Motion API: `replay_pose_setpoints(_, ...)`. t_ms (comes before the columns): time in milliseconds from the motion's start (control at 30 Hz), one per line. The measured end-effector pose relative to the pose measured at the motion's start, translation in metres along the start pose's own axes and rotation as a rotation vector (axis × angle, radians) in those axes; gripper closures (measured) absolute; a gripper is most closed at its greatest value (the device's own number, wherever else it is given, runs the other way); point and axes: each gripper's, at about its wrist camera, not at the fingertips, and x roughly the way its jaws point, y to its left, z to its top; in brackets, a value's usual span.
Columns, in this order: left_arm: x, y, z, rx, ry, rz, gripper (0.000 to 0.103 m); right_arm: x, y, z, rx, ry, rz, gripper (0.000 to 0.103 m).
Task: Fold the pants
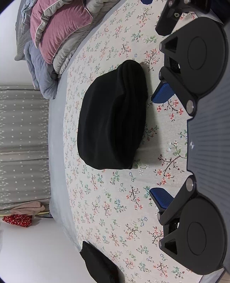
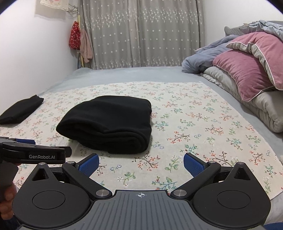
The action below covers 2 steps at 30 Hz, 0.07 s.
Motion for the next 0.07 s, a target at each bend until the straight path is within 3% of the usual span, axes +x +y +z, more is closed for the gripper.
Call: replay_pose_setpoints(67,0.0001,-0.0001,0.0002,-0.001,0.001,0.0,0.0,0.0005,0.0006,-0.0007,-0.003,0.001,0.002,0.001)
